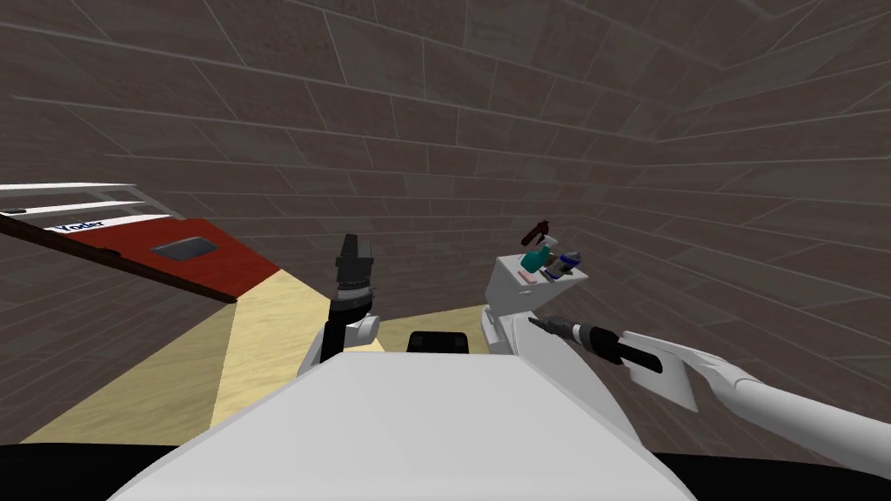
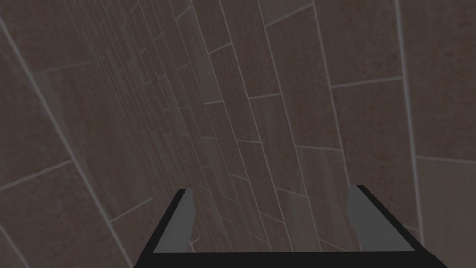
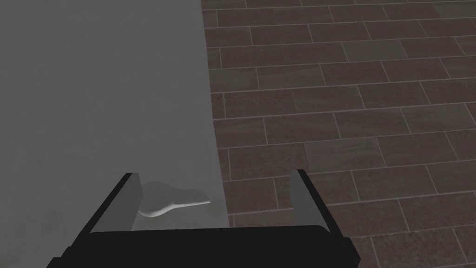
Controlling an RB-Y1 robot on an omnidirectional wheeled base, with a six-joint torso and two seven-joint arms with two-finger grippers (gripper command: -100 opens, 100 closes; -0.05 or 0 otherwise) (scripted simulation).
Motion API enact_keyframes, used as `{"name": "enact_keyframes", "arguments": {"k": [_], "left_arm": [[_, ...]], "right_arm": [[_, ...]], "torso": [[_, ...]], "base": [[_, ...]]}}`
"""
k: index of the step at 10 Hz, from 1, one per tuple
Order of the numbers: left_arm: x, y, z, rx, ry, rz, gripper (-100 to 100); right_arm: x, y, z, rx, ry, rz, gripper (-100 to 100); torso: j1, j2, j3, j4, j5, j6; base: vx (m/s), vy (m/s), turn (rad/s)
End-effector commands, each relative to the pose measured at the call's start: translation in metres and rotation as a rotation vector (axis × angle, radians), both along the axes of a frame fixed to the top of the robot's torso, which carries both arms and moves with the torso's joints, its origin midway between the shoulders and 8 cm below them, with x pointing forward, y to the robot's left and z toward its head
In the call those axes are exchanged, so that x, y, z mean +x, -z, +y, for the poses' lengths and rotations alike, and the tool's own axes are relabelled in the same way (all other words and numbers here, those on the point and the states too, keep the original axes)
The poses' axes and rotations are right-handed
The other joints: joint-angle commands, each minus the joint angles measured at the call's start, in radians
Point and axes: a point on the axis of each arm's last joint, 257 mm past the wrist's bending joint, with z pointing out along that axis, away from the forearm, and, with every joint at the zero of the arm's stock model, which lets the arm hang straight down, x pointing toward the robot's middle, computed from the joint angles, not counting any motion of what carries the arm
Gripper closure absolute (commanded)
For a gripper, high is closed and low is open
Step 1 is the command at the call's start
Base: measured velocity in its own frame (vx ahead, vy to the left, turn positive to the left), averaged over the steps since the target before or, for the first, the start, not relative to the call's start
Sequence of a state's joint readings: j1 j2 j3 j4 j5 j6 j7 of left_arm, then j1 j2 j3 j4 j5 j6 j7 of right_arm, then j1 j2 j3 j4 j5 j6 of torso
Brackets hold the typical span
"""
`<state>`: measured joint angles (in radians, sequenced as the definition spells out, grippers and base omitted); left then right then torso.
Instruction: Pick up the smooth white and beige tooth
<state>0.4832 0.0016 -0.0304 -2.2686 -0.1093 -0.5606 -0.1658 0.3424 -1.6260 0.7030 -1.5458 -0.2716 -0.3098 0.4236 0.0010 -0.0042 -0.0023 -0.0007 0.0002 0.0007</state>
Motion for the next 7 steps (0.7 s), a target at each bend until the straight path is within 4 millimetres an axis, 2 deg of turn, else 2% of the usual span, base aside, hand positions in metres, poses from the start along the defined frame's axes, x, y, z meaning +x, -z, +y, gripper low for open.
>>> {"name": "enact_keyframes", "arguments": {"k": [1, 2, 3, 5, 6, 7], "left_arm": [[0.000, 0.000, 0.000, 0.000, 0.000, 0.000, 0], [0.000, 0.000, 0.000, 0.000, 0.000, 0.000, 0], [0.000, 0.000, 0.000, 0.000, 0.000, 0.000, 0], [0.000, 0.000, 0.000, 0.000, 0.000, 0.000, 0], [0.000, 0.000, 0.000, 0.000, 0.000, 0.000, 0], [0.000, 0.000, 0.000, 0.000, 0.000, 0.000, 0]], "right_arm": [[-0.005, -0.005, -0.016, -0.041, 0.001, 0.017, -100], [-0.016, -0.009, -0.042, -0.098, 0.013, 0.048, -100], [-0.015, -0.010, -0.043, -0.103, 0.011, 0.049, -100], [-0.035, -0.022, -0.090, -0.208, 0.034, 0.104, -100], [-0.034, -0.026, -0.093, -0.218, 0.031, 0.104, -100], [-0.043, -0.034, -0.114, -0.267, 0.041, 0.128, -100]], "torso": [[0.000, 0.000, 0.000, 0.000, 0.000, 0.000], [0.000, 0.001, 0.001, 0.000, 0.000, 0.001], [0.000, 0.001, 0.001, 0.000, 0.000, 0.000], [-0.001, 0.001, 0.001, 0.000, 0.000, 0.000], [0.000, 0.000, 0.000, 0.000, 0.000, 0.000], [0.000, 0.000, 0.000, 0.000, 0.000, 0.001]], "base": [[0.048, 0.011, 0.066], [0.052, 0.011, 0.126], [0.043, 0.007, 0.082], [0.059, 0.010, 0.168], [0.059, 0.005, 0.088], [0.057, 0.006, 0.111]]}}
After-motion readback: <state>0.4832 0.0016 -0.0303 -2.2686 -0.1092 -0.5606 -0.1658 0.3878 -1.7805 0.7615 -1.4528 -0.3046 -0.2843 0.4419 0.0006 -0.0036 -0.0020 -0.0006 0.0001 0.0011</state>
